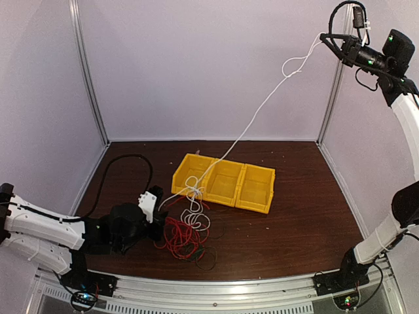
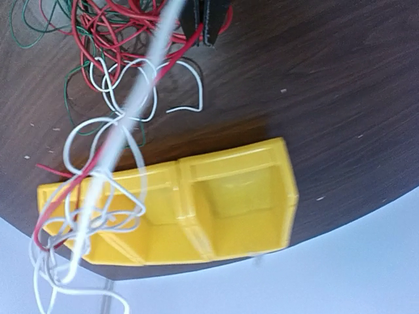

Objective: Untangle the cables

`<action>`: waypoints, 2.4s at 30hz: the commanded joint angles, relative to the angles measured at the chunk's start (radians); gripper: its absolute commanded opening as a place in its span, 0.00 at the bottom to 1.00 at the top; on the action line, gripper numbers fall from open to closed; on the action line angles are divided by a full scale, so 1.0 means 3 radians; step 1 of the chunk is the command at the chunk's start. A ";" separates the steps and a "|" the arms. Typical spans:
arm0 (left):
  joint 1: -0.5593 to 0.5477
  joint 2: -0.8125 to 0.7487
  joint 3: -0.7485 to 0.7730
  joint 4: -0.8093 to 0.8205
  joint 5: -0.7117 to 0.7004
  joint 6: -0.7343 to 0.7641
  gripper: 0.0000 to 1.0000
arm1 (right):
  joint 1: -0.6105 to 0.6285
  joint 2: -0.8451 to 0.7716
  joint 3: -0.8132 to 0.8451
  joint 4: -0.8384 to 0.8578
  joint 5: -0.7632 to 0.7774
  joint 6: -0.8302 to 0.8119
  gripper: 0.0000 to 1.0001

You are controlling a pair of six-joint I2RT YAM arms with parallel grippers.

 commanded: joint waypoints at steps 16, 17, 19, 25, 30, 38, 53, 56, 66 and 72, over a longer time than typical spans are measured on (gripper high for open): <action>0.0402 -0.0943 -0.0491 -0.0522 -0.0229 -0.0541 0.21 | 0.0152 -0.0233 -0.0294 -0.0531 0.0125 -0.0657 0.00; 0.0398 -0.0936 -0.0483 -0.0409 -0.0110 -0.0432 0.26 | 0.0174 -0.0240 -0.0294 -0.0550 0.0028 -0.0669 0.00; 0.0398 -0.0910 -0.0435 -0.0192 0.0100 -0.0236 0.38 | 0.0280 -0.0250 -0.0271 -0.0654 -0.0119 -0.0723 0.00; 0.0396 -0.0404 0.0069 0.0405 0.0526 0.0474 0.59 | 0.0550 -0.0199 0.0057 -0.0875 -0.0246 -0.0776 0.00; 0.0398 0.0664 0.0864 0.0518 0.0730 0.0983 0.63 | 0.0678 -0.0106 0.0232 -0.0076 -0.0484 0.0070 0.00; 0.0404 0.1661 0.1582 0.1268 0.0925 0.1261 0.63 | 0.0724 -0.0078 0.0029 0.1863 -0.0751 0.1765 0.00; 0.0421 0.2340 0.1862 0.1224 0.1435 0.0990 0.00 | 0.0661 -0.0176 -0.0113 0.1502 -0.0706 0.1463 0.00; 0.0424 0.2075 0.1516 0.1146 0.1380 0.0901 0.00 | 0.0549 -0.0239 -0.0220 0.0950 -0.0638 0.0954 0.00; 0.0421 0.0515 0.0626 0.0406 0.1000 0.0668 0.00 | 0.0275 -0.1126 -0.2013 -0.2055 0.1551 -0.2398 0.00; 0.0422 0.0562 0.0676 0.0256 0.1177 0.0612 0.00 | -0.0334 -0.1581 -0.3076 -0.2342 0.2032 -0.3189 0.00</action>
